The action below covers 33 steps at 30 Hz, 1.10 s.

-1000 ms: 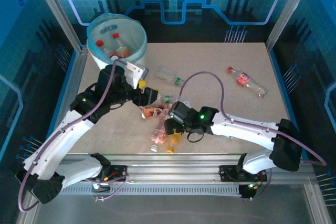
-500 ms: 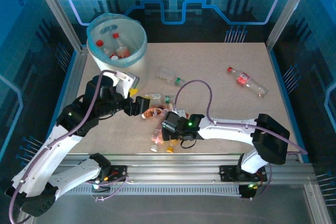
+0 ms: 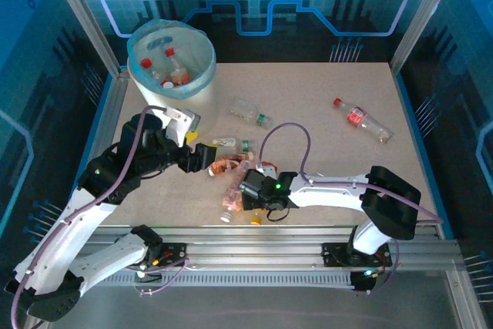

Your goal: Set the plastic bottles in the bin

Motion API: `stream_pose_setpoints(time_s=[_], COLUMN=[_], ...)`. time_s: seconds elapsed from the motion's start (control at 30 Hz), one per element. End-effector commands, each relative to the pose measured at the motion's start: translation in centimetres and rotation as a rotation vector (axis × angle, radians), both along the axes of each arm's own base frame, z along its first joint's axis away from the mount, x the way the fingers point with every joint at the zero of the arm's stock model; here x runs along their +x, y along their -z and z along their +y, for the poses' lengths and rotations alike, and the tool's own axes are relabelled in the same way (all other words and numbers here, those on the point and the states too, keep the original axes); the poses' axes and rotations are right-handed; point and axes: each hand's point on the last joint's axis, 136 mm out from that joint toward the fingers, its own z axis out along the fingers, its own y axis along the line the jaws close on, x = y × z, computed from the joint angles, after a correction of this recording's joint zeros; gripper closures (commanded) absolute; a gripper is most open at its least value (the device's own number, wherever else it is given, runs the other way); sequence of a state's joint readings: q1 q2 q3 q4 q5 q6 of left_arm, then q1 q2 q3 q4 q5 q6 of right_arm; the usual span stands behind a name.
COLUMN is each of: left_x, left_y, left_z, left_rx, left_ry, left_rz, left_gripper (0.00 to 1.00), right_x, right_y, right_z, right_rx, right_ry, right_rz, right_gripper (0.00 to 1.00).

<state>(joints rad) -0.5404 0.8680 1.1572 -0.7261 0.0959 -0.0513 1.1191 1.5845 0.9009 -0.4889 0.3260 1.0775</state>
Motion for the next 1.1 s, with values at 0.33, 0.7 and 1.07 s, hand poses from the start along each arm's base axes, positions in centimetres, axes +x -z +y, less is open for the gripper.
stream_pose_setpoints(time_s=[0.33,0.7,1.07], left_x=[-0.2,1.4,3.2], left_y=[-1.2,-4.9,-12.1], left_z=[0.6,-1.2,-8.6], left_rx=[0.026,-0.062,-0.304], left_ry=[-0.008,0.001,0.268], left_rz=[-0.039,-0.064,-0.019], left_gripper=[0.24,0.22,0.19], right_x=[0.0,1.4,3.2], right_y=[-0.8,-10.5,-26.2], right_z=[-1.4,-4.7,-6.1], right_rx=[0.014,0.154,0.315], right_ry=[0.045,0.049,-0.187], right_rz=[-0.043,-0.328,-0.798], right_gripper=[0.33,0.39,0.38])
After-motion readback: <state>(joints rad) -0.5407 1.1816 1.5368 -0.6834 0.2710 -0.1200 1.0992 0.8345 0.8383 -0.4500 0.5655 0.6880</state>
